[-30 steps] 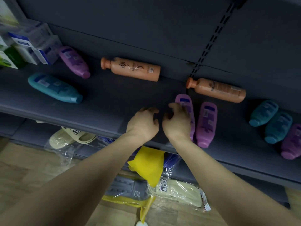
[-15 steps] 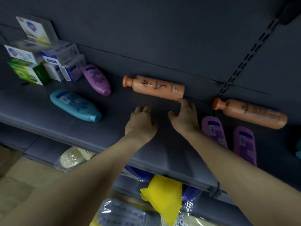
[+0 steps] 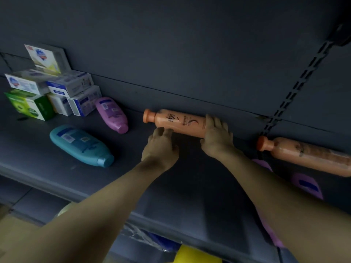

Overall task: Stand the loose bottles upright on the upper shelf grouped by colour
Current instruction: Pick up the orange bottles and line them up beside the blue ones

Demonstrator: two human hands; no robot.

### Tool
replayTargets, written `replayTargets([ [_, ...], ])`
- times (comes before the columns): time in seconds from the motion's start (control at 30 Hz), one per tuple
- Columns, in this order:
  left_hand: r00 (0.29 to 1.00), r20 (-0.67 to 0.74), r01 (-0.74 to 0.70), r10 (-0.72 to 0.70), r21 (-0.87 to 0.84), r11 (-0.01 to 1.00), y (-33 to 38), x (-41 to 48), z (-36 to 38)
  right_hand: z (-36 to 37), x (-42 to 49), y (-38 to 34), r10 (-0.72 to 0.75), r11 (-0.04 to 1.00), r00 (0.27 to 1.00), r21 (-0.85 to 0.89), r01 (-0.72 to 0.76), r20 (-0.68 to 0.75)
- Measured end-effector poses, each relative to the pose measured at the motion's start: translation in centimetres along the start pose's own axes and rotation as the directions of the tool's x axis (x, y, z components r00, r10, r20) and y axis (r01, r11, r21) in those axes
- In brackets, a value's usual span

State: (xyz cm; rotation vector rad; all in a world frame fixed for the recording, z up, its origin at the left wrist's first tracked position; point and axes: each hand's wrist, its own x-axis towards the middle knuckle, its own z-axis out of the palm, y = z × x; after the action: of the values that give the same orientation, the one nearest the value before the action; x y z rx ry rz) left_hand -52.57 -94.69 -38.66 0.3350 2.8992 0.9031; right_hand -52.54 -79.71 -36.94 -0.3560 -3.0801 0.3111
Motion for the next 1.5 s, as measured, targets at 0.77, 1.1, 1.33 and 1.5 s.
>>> replayTargets([
  [0.77, 0.99, 0.126, 0.054, -0.068, 0.117, 0.992, -0.7, -5.0, -3.5, -1.6, -5.5, -3.1, 0.098, 0.994, 0.995, 0.044, -0.097, -0.022],
  [1.1, 0.985, 0.143, 0.102, -0.101, 0.001, 0.995, 0.5, -8.8, -7.5, -4.6, -11.0, -5.0, 0.103, 0.97, 0.994, 0.216, -0.11, 0.041],
  [1.33, 0.984, 0.114, 0.158, -0.138, -0.198, 0.967, 1.0, -12.0, -9.2, -6.4, -14.9, -6.5, 0.065, 0.946, 0.995, 0.314, -0.086, 0.078],
  [1.5, 0.959, 0.102, 0.28, -0.264, -0.48, 0.831, 0.9, -14.0, -10.5, -7.9, -17.7, -7.7, 0.032, 0.911, 0.994, 0.406, -0.072, 0.104],
])
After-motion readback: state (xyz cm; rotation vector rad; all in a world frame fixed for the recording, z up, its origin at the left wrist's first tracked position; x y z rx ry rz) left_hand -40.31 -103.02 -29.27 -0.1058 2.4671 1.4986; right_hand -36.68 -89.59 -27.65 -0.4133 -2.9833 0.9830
